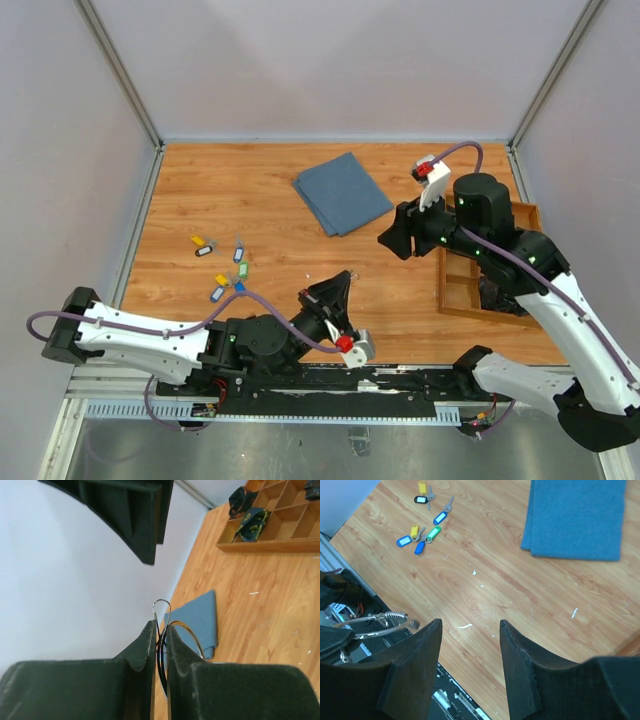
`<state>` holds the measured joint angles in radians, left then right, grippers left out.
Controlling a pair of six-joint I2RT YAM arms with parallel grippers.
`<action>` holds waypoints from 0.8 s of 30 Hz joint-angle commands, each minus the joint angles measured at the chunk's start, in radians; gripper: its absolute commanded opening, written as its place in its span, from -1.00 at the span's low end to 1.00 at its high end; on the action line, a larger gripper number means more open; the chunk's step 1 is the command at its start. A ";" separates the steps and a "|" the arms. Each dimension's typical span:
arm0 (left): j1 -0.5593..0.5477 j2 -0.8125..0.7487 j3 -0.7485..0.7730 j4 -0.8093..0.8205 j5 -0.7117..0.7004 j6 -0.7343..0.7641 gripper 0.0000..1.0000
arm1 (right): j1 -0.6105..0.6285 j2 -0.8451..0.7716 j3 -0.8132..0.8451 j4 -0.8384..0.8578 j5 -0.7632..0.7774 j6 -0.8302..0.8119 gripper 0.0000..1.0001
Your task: Put the keys on the keyring
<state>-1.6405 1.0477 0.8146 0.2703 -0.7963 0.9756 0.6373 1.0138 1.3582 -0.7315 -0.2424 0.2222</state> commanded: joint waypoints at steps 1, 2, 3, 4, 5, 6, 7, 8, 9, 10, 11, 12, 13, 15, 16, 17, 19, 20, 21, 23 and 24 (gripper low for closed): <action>-0.056 -0.007 -0.067 0.287 -0.123 0.240 -0.99 | -0.016 -0.065 -0.013 -0.009 0.080 -0.079 0.01; -0.065 -0.006 -0.084 0.327 -0.133 0.279 -0.99 | -0.016 -0.077 -0.026 -0.002 0.085 -0.089 0.01; -0.075 -0.003 -0.101 0.369 -0.141 0.317 -0.99 | -0.016 -0.092 -0.036 0.012 0.086 -0.099 0.01; -0.084 0.001 -0.117 0.417 -0.150 0.357 -0.99 | -0.016 -0.113 -0.051 0.030 0.081 -0.109 0.01; -0.094 0.006 -0.135 0.463 -0.159 0.399 -0.99 | -0.016 -0.128 -0.064 0.054 0.071 -0.119 0.01; -0.101 0.013 -0.152 0.518 -0.166 0.443 -0.99 | -0.016 -0.146 -0.081 0.077 0.058 -0.125 0.01; -0.108 0.022 -0.171 0.576 -0.174 0.494 -0.99 | -0.016 -0.164 -0.098 0.101 0.049 -0.131 0.01; -0.115 0.031 -0.193 0.632 -0.177 0.538 -0.99 | -0.017 -0.180 -0.112 0.125 0.040 -0.136 0.00; -0.120 0.039 -0.211 0.682 -0.179 0.577 -0.99 | -0.016 -0.196 -0.126 0.144 0.035 -0.141 0.00; -0.124 0.044 -0.222 0.709 -0.179 0.595 -0.99 | -0.017 -0.209 -0.139 0.164 0.031 -0.146 -0.01; -0.126 0.047 -0.228 0.719 -0.179 0.604 -0.99 | -0.016 -0.224 -0.152 0.181 0.021 -0.153 -0.02; -0.129 0.048 -0.233 0.725 -0.177 0.608 -0.99 | -0.016 -0.239 -0.170 0.211 0.005 -0.166 -0.02; -0.129 0.048 -0.238 0.734 -0.176 0.615 -0.99 | -0.016 -0.257 -0.193 0.246 -0.007 -0.169 -0.03; -0.131 0.050 -0.244 0.752 -0.172 0.634 -0.99 | -0.016 -0.295 -0.240 0.314 -0.026 -0.172 -0.05; -0.131 0.052 -0.244 0.756 -0.172 0.640 -0.99 | -0.016 -0.312 -0.258 0.340 -0.038 -0.173 -0.05; -0.131 0.053 -0.246 0.761 -0.172 0.646 -0.99 | -0.016 -0.323 -0.270 0.354 -0.050 -0.177 -0.04; -0.131 0.056 -0.247 0.768 -0.172 0.653 -0.99 | -0.016 -0.327 -0.269 0.348 -0.083 -0.195 0.00; -0.131 0.057 -0.247 0.768 -0.170 0.656 -0.99 | -0.016 -0.322 -0.263 0.336 -0.102 -0.202 0.01; -0.131 0.059 -0.247 0.768 -0.168 0.656 -0.99 | -0.016 -0.315 -0.257 0.324 -0.122 -0.208 0.02; -0.131 0.067 -0.247 0.770 -0.164 0.657 -0.99 | -0.016 -0.296 -0.245 0.300 -0.166 -0.215 0.03; -0.131 0.069 -0.246 0.769 -0.164 0.658 -0.99 | -0.016 -0.286 -0.241 0.291 -0.184 -0.217 0.03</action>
<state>-1.7630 1.1049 0.5701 0.9638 -0.9653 1.6066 0.6342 0.7002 1.0958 -0.4545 -0.3271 0.0456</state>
